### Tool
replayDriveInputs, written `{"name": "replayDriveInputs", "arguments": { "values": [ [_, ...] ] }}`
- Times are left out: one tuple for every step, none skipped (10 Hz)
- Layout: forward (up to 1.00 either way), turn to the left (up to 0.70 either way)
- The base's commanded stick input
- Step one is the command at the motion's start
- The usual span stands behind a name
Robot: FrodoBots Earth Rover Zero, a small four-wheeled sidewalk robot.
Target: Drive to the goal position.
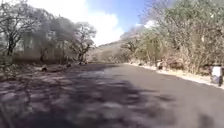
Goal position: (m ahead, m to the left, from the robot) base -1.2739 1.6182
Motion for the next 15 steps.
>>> {"name": "replayDriveInputs", "arguments": {
  "values": [
    [0.7, 0.0],
    [0.7, 0.0],
    [0.7, 0.0],
    [0.7, 0.0],
    [0.7, 0.0],
    [0.7, 0.0],
    [0.7, 0.0],
    [0.7, 0.0],
    [0.7, 0.0],
    [0.7, 0.0],
    [0.7, 0.0],
    [0.7, 0.0],
    [0.7, 0.0],
    [0.7, 0.0],
    [0.7, 0.0]
  ]
}}
